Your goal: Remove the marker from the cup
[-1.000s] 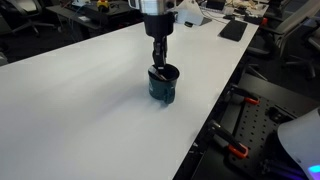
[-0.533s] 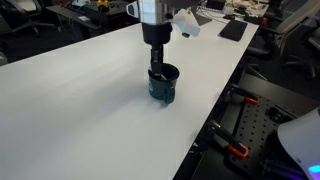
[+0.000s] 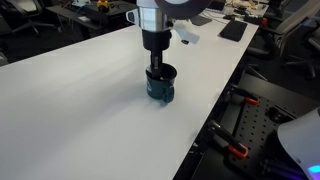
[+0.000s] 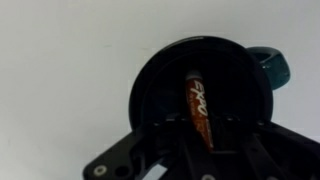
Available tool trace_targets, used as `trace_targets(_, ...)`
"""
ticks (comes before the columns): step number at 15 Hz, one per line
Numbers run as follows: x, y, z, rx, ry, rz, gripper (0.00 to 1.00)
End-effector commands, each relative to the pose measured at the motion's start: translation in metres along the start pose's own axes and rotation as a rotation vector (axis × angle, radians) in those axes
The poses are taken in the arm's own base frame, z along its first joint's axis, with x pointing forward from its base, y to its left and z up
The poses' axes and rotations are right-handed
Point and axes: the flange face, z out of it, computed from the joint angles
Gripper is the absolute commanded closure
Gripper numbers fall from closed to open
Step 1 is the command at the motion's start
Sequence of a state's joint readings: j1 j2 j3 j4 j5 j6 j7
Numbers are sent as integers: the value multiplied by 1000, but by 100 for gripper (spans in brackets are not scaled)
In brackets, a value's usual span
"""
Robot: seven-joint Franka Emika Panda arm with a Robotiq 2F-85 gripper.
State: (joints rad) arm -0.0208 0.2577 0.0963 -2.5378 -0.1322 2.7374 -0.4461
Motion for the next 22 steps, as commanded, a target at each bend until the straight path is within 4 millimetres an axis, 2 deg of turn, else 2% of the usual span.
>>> trace_targets(1, -1, 1, 0, 21, -6, 8, 95)
trace_targets(9, 2, -5, -56, 9, -47, 104, 95)
trace_targets(12, 13, -17, -79, -11, -50, 137, 95)
trace_targets(14, 27, -30, -91, -27, -58, 150, 95)
trace_targets(18, 68, -62, -95, -47, -100, 201, 95)
trace_targets(22, 107, -85, -78, 3, -188, 280, 95)
